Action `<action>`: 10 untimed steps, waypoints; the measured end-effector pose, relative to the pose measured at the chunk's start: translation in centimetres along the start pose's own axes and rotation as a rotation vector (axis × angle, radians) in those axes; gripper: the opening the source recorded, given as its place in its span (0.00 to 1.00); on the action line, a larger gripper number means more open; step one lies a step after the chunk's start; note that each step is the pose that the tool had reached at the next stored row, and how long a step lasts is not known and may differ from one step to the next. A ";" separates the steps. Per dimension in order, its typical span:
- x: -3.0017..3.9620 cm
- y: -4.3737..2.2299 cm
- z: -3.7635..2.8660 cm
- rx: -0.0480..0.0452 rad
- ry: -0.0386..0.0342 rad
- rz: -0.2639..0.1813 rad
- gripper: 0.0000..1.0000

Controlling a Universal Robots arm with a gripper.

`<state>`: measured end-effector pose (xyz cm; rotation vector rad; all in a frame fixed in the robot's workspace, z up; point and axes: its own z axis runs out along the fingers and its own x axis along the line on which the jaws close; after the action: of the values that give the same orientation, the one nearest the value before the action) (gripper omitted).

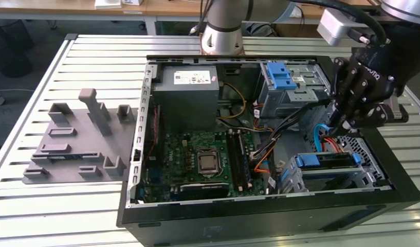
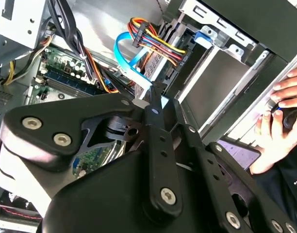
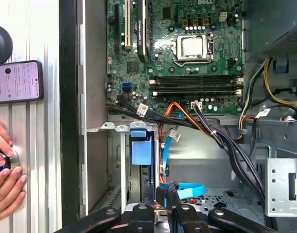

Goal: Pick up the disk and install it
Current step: 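Insert the second disk wire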

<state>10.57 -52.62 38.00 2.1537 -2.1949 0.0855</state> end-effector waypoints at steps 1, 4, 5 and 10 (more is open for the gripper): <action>-0.05 -0.01 0.02 -0.0027 -0.0001 -0.002 0.25; -0.27 -0.03 0.04 -0.0088 0.0000 -0.005 0.25; -0.39 -0.05 0.03 -0.0105 0.0000 -0.006 0.25; -0.87 -0.13 0.32 -0.0119 0.0063 -0.008 0.25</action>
<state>10.72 -51.78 37.60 2.1525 -2.1780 0.0785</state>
